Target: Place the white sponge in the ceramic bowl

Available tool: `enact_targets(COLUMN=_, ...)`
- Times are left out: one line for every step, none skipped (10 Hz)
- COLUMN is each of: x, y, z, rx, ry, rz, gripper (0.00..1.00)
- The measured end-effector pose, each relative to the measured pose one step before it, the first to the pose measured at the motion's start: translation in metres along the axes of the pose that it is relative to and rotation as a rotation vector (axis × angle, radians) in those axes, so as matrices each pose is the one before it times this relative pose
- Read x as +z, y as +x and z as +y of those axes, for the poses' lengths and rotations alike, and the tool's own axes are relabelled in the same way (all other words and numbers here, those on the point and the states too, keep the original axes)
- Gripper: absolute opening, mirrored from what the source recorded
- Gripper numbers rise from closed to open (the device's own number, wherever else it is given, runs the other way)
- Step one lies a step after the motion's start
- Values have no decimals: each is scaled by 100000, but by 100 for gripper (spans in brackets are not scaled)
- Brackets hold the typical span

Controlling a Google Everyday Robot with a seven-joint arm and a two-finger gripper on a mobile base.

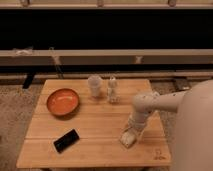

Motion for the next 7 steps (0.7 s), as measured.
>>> enact_targets(x=195, y=82, z=-90, rx=284, ry=611, rz=360, gripper=61)
enact_targets(x=108, y=79, z=-5, rx=595, ry=705, rz=607, gripper=50)
enact_targets(x=-4, y=72, z=-13, rx=535, ry=434, rz=551, gripper=42)
enact_targets(x=-116, y=133, z=1, rx=38, ry=282, rz=450, gripper=32)
enact_targets(x=-485, y=102, z=133, rx=-765, ry=-496, rz=-224, gripper=22)
enact_targets(x=-506, y=131, z=335, rx=-1779, ry=-718, rz=-491, gripper=12)
enact_targets(x=-595, y=122, z=470, rx=-2069, ry=-673, rz=-689, gripper=5)
